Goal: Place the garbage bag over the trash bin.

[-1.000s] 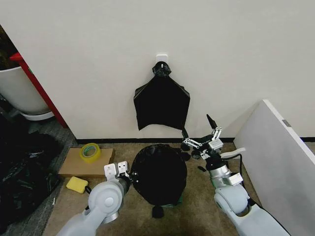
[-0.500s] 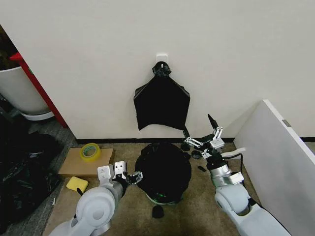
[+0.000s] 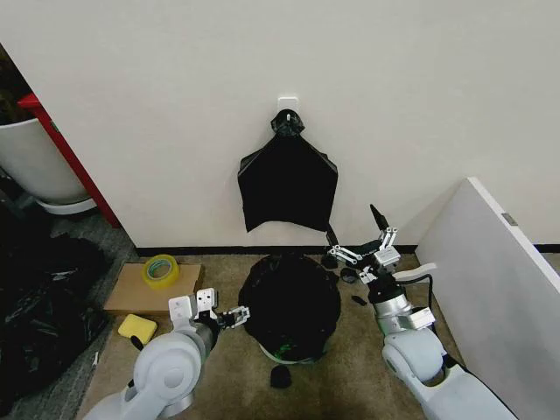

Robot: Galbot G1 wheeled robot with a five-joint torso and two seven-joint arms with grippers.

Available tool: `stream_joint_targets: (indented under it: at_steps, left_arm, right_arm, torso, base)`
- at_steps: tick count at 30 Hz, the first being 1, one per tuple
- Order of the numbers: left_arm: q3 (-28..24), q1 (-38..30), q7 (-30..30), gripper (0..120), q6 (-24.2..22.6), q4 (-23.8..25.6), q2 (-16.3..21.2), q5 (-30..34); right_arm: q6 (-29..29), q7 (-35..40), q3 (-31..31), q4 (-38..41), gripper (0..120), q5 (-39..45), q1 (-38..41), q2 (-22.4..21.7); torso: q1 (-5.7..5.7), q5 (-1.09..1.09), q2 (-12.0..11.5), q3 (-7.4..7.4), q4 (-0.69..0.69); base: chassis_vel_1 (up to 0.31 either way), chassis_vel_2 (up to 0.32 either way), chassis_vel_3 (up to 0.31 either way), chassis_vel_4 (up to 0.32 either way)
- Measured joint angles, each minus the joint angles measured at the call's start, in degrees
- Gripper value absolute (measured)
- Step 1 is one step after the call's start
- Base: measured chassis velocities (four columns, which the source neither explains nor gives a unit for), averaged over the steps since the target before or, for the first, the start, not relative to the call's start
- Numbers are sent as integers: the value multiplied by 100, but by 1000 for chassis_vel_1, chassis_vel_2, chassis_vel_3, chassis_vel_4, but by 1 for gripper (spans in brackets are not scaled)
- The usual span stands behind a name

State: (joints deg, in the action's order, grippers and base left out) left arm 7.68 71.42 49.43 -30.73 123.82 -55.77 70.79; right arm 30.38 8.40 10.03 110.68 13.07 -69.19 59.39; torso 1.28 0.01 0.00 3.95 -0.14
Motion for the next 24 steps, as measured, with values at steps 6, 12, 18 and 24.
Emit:
stream_joint_targets:
  at_steps: [6, 12, 18, 24]
  left_arm:
    - [7, -49, -319, 100, 346, -153, 5, -500]
    - [-28, 93, -636, 100, 694, 227, 34, -984]
    - [-28, 189, -580, 100, 702, 376, 5, -996]
    - [22, 136, -552, 100, 933, -241, -58, -989]
  right_arm:
    - [1, 0, 19, 5, 100, 4, -43, -13]
    - [7, 3, 58, 24, 100, 40, -49, -41]
    - [-36, 21, 59, 63, 100, 107, -58, -66]
    - [-46, 25, 58, 83, 100, 119, -57, -77]
  torso:
    - [0, 0, 0, 0, -1]
    - [0, 0, 0, 0, 0]
    - [0, 1, 0, 0, -1]
    - [0, 0, 0, 0, 0]
  base:
    - [0, 0, 0, 0]
    - [0, 0, 0, 0]
    - [0, 0, 0, 0]
    - [0, 0, 0, 0]
